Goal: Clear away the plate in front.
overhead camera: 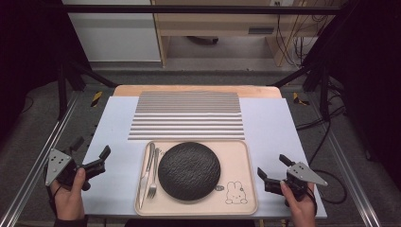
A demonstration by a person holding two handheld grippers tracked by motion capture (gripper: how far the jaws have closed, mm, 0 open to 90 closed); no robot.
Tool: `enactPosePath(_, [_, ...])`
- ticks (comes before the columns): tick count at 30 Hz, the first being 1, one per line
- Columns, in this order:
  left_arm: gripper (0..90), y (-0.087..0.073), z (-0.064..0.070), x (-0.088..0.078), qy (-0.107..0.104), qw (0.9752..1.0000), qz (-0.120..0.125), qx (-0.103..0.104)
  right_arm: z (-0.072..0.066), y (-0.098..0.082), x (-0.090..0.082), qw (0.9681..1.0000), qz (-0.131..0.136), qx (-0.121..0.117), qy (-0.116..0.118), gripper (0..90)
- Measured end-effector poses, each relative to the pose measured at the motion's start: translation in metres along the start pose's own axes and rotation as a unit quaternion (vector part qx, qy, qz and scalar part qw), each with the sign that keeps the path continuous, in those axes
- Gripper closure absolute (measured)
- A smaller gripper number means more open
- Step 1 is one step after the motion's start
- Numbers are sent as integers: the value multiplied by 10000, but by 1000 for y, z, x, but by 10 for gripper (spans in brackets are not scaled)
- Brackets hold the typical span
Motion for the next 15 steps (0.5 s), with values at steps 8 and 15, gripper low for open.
enactPosePath(8, [40, -12, -7, -1, 3, 9999, -135, 80, 3, 0, -2, 10000, 50, 23, -52, 40])
enactPosePath(15, [41, -24, -11, -2, -89, 9996, -229, 102, 6, -1, -2, 9999, 96, 80, -67, 40])
Point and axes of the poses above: each handheld gripper's, and its own axes: x roughly forward along the jaws, y roughly out of its top, z roughly to its right, the point moved 3 cm from there along x, roughly forward along the jaws, and after that the axes turned 4 degrees about -x, right-handed, at the moved point
